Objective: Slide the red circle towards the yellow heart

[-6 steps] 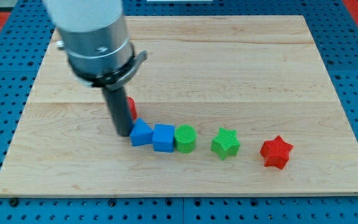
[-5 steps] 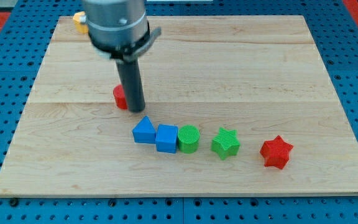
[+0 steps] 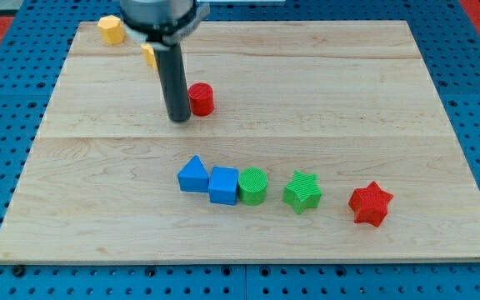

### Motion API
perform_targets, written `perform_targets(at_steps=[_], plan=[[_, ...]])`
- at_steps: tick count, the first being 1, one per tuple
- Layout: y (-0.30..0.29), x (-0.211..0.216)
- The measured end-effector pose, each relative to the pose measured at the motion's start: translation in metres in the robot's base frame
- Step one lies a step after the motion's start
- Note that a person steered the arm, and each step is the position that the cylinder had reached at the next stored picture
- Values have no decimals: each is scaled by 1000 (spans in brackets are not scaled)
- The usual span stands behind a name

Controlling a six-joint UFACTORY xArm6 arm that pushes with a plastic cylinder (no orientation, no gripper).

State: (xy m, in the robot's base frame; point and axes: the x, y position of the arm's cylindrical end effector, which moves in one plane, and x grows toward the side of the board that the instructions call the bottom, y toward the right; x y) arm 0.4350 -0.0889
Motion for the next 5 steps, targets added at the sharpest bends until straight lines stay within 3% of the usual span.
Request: perform_targets(at_steps=[1,3,4,5], plan=[[43,6],[20,-92],[25,-47],[-5,33]])
